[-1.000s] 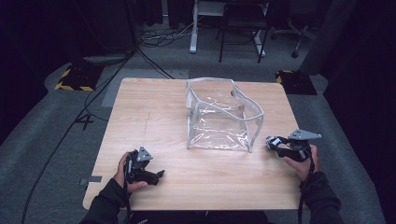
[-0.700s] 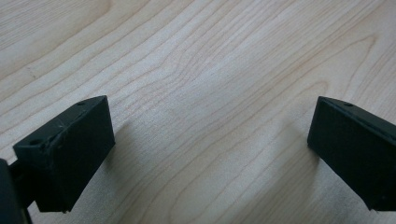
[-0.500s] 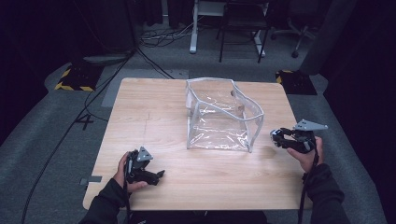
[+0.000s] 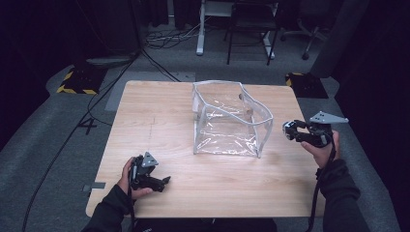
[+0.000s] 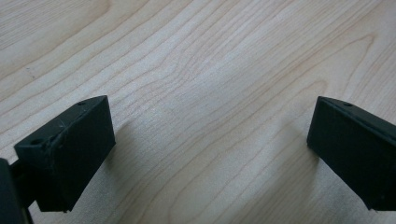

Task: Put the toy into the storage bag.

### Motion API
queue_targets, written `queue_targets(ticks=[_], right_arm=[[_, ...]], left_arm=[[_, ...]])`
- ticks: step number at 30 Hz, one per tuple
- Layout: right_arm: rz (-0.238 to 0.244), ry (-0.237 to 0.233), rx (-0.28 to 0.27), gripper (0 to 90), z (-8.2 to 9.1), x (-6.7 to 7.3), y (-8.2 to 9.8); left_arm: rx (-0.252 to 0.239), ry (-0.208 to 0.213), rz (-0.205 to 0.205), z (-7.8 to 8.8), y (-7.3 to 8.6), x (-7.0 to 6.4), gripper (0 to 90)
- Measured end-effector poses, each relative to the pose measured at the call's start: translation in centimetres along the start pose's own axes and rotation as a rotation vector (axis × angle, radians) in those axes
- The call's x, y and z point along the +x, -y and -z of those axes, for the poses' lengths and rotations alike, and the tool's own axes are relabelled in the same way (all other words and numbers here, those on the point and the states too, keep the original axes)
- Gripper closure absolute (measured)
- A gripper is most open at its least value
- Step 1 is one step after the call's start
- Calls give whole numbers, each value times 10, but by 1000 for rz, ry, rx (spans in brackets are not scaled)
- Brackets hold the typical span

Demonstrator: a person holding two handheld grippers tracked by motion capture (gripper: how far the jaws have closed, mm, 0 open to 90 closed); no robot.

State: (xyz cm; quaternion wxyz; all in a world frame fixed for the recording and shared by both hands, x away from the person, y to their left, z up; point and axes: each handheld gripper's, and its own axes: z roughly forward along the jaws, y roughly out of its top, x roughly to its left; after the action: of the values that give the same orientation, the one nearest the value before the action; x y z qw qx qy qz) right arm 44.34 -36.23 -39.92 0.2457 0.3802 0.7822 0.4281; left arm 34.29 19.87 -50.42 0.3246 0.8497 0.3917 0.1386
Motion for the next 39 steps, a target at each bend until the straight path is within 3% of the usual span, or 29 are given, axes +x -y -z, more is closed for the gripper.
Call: queue_targets(ticks=[11,13,25,39], right_arm=[[6,8,-29,489,4,-4,-25],[-10,-14,-57,488,7,-6,-33],[-30,-35,-110,489,14,-10,-55],[15,-56,-129,488,18,2,-87]], left_arm=[[6,8,-17,-1,-1,1,7],[9,11,-21,-1,-2,1,7],[5,2,-19,-1,-1,1,10],[2,6,-14,-1,-1,0,11]])
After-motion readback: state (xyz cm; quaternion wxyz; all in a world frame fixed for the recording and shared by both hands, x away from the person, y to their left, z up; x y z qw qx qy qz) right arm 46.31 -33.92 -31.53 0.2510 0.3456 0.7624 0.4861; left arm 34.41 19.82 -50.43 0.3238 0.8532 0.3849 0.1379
